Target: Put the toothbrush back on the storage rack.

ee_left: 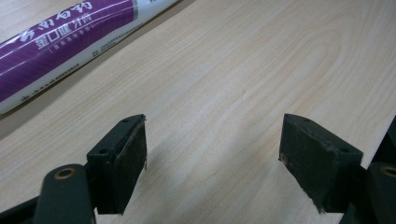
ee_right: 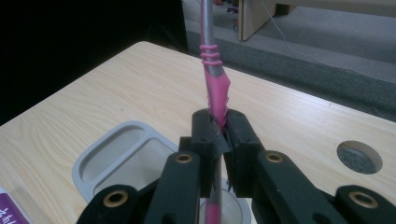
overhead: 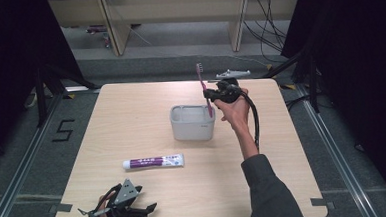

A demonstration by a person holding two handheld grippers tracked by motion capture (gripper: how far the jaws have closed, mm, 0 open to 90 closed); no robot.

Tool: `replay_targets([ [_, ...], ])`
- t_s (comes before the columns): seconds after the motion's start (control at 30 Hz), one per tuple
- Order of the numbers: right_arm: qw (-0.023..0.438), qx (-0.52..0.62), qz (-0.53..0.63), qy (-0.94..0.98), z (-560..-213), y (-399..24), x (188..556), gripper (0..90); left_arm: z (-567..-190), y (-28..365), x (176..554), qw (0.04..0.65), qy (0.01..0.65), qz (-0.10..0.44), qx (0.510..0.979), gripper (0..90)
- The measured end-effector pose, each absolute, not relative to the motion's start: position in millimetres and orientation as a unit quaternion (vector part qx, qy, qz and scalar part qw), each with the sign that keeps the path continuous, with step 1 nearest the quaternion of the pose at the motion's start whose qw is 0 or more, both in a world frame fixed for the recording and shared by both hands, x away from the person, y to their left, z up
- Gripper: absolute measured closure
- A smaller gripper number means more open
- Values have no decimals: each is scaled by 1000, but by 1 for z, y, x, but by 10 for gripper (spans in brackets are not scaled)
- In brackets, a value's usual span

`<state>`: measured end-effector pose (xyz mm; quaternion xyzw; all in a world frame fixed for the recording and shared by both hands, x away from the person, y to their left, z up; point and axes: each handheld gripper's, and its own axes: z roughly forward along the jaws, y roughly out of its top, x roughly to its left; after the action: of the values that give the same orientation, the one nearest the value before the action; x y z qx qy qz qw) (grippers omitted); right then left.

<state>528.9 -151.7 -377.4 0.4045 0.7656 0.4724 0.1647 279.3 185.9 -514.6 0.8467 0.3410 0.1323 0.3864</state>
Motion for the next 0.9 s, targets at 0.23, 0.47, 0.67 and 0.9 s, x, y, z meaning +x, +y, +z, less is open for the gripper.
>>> replay_targets([
  [0.23,165,414,466,764,-386,-148,530,836,-515,186,279,387,340,130,847,229],
  [0.47,164,417,458,768,-397,-150,530,835,-515,186,279,387,340,130,847,229],
  [0.67,155,424,464,762,-402,-148,529,834,-515,185,279,390,343,129,845,229],
  [0.9,161,420,457,767,-408,-148,529,829,-515,184,279,390,342,129,845,230],
])
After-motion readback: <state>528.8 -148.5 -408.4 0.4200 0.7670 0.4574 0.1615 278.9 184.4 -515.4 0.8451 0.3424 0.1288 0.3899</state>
